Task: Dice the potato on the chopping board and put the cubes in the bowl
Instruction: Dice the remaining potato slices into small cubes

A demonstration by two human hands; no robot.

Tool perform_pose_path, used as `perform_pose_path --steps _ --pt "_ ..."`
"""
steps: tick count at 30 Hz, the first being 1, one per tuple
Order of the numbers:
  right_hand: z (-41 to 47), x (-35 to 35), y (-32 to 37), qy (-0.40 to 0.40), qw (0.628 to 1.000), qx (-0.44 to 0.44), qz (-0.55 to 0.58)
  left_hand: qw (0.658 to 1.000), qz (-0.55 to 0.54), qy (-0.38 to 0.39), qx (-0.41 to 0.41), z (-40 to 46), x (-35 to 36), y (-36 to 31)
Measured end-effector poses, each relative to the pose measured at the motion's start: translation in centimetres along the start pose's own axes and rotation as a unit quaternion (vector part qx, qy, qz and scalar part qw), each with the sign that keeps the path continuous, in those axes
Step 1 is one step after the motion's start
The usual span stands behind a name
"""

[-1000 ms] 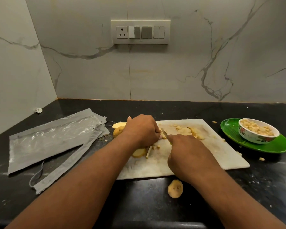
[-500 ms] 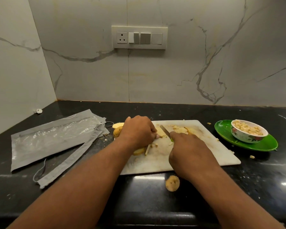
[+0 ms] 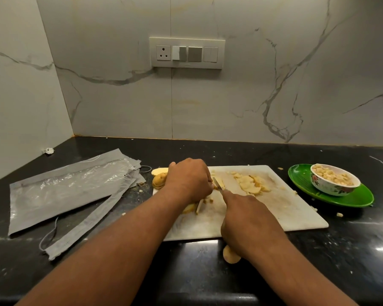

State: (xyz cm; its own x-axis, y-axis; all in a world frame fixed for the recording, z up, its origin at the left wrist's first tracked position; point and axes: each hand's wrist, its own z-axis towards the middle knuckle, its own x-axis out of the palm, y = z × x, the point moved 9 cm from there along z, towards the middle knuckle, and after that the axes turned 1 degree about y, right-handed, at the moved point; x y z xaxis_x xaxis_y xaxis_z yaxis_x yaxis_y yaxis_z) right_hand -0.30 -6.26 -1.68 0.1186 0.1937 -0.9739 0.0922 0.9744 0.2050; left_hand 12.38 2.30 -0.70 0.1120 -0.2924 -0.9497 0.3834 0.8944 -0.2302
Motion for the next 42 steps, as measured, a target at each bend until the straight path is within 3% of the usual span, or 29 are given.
perform_pose_path --steps 8,17,24,33,42 --pt "-5.1 -0.8 -0.3 0.010 1.000 -0.013 0.005 1.000 -0.015 0.012 0.010 -0.3 0.2 0.1" --pt "0.5 -1.7 0.2 -0.040 0.999 0.015 0.008 1.000 -0.004 -0.006 0.017 -0.7 -0.1 0.1" --pt "1.2 -0.1 0.2 -0.004 1.000 0.015 0.024 0.999 -0.046 -0.016 0.014 -0.3 0.0 0.6" --pt "-4.0 -1.1 -0.2 0.026 0.999 -0.028 0.020 0.999 -0.039 -0.011 0.015 0.1 0.2 0.6" --pt "1.1 -1.8 0.4 -0.061 0.998 -0.006 0.026 0.997 -0.082 -0.006 0.011 -0.2 0.1 0.9"
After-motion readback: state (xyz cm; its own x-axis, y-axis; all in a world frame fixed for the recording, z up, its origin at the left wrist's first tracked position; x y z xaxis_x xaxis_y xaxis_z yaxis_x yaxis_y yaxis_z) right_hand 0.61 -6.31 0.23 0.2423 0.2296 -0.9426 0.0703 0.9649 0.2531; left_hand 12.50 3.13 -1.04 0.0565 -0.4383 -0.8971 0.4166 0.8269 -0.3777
